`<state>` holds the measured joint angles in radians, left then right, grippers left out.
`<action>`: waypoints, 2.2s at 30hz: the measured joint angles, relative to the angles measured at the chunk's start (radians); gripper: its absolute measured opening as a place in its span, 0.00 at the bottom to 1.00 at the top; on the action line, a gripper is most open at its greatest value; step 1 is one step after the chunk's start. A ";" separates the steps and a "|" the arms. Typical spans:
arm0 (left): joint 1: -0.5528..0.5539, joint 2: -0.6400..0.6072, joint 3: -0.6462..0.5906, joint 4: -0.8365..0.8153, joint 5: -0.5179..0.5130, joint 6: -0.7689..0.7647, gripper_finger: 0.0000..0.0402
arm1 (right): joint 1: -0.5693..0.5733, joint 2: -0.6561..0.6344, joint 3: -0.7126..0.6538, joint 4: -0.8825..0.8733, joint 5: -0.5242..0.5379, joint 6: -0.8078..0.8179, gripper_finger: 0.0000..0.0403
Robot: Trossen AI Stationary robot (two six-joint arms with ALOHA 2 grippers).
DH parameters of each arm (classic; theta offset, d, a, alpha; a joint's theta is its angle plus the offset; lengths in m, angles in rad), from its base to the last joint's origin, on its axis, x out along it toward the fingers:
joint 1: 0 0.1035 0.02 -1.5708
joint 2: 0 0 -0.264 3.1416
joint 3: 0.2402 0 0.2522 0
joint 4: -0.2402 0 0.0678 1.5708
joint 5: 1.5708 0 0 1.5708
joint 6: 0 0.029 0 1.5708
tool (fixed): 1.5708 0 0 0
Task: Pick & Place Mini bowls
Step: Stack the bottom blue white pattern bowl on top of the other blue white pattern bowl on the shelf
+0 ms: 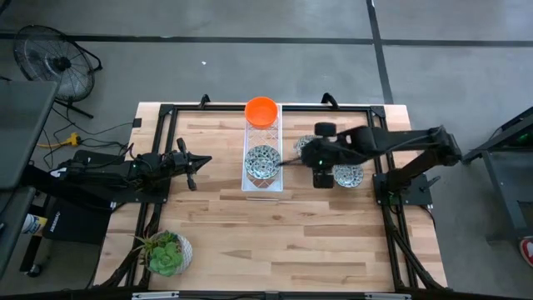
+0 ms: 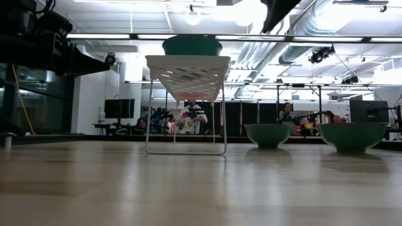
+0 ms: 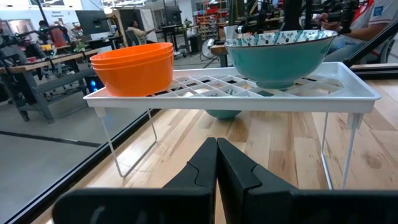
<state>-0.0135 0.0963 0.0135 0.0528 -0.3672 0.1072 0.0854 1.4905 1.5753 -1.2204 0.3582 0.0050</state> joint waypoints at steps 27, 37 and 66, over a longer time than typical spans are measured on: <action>0.000 0.000 0.000 0.000 0.000 0.000 0.00 | -0.211 -0.232 -0.565 -0.033 -0.244 0.099 0.37; 0.000 0.000 0.000 0.000 0.000 0.000 0.00 | -0.141 -0.260 -0.742 0.163 -0.262 0.226 0.42; 0.000 0.000 0.000 0.000 0.000 0.000 0.00 | -0.036 -0.259 -0.850 0.303 -0.323 0.604 0.47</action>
<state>-0.0132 0.0963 0.0135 0.0528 -0.3672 0.1070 0.0490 1.2320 0.7251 -0.9172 0.0347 0.6091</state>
